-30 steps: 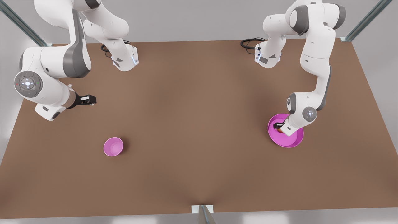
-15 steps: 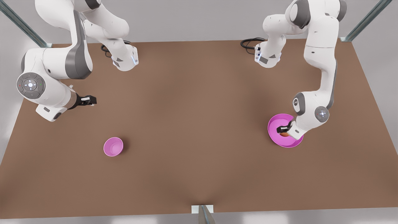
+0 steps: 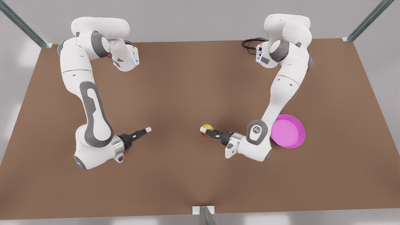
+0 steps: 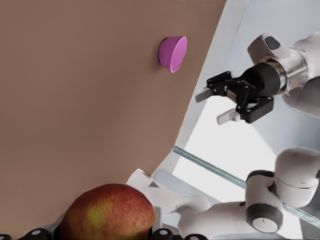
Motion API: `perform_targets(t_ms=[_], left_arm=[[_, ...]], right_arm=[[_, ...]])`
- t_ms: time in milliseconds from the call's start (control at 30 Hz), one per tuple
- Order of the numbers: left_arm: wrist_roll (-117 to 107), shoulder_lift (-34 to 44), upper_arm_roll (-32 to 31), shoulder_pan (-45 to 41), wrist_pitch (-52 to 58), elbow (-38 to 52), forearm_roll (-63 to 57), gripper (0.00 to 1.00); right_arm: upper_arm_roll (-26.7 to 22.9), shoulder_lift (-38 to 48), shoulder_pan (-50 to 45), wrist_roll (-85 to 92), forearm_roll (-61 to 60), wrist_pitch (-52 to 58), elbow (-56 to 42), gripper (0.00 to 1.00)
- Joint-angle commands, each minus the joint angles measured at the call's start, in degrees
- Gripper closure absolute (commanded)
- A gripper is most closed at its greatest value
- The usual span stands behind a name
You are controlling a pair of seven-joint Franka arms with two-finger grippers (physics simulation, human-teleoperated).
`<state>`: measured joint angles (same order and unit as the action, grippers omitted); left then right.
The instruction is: Use the left arm to pick up the apple from the plate, transfer it to the gripper of the right arm, and then use the right arm to place it into the bowl
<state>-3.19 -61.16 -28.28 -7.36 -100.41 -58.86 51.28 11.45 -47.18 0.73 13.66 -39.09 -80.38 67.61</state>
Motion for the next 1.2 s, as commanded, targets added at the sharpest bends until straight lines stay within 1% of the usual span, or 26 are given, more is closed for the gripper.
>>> perform_targets(t_ms=[0, 67, 100, 133, 200, 233, 333, 367, 500, 633, 767, 867, 900, 1167], left_arm=[[-1.9, -0.6, -1.2, -1.2, -6.5, 1.1, 8.2, 0.25], [8.6, -1.3, -1.3, -3.4, -13.7, 1.6, 8.4, 0.26], [9.2, -1.4, -1.4, -4.3, -15.9, 2.2, 8.4, 0.26], [9.3, -1.3, -1.4, -4.7, -16.1, 2.3, 8.4, 0.26], [11.5, -1.3, -1.3, -4.2, -16.1, 2.5, 8.4, 0.25], [11.6, -1.4, -1.3, -4.2, -17.6, 2.6, 8.5, 0.25], [11.5, -2.2, -1.3, -4.6, -19.5, 3.8, 8.5, 0.25], [11.4, -2.3, -1.3, -4.6, -19.4, 3.8, 8.5, 0.25], [11.4, -2.3, -1.3, -4.5, -19.5, 3.8, 8.5, 0.25], [11.2, -2.3, -1.3, -4.4, -19.4, 3.8, 8.4, 0.25], [11.0, -2.2, -1.3, -4.5, -19.8, 3.8, 8.5, 0.25], [9.3, -2.1, -1.4, -4.5, -19.9, 3.8, 8.6, 0.25], [9.0, -2.1, -1.4, -4.5, -19.9, 3.8, 10.6, 0.25], [9.0, -2.0, -1.4, -4.5, -21.0, 3.8, 11.1, 0.25]], right_arm=[[2.5, -1.6, 0.0, 33.7, -10.9, -9.0, 0.2, 0.0], [2.7, -1.4, -0.6, 40.6, -10.2, -14.3, 0.2, 0.0], [2.8, -1.2, -1.4, 44.5, -9.3, -20.5, 1.5, 0.0], [4.2, 0.3, -1.4, 50.6, -10.3, -26.0, 4.6, 0.0], [6.7, 0.1, -1.5, 55.8, -10.5, -33.2, 4.9, 0.0], [8.1, -0.4, -1.3, 60.1, -11.6, -33.4, 4.9, 0.0], [9.5, -1.3, -1.8, 68.8, -17.7, -33.4, 4.9, 0.0], [10.8, -2.0, -1.7, 72.2, -19.3, -33.4, 4.8, 0.0], [11.3, -2.1, -1.5, 82.6, -22.3, -32.2, 4.9, 0.0], [12.6, -4.5, -1.4, 83.8, -23.8, -31.9, 3.7, 0.0], [14.2, -5.0, -1.5, 88.4, -27.3, -31.8, 4.3, 0.0], [15.4, -5.5, -1.5, 88.6, -27.6, -31.8, 4.3, 0.0], [15.4, -5.5, -1.5, 89.1, -27.6, -31.8, 4.2, 0.0], [16.6, -6.8, -2.3, 89.3, -29.1, -32.8, 3.9, 0.0]])
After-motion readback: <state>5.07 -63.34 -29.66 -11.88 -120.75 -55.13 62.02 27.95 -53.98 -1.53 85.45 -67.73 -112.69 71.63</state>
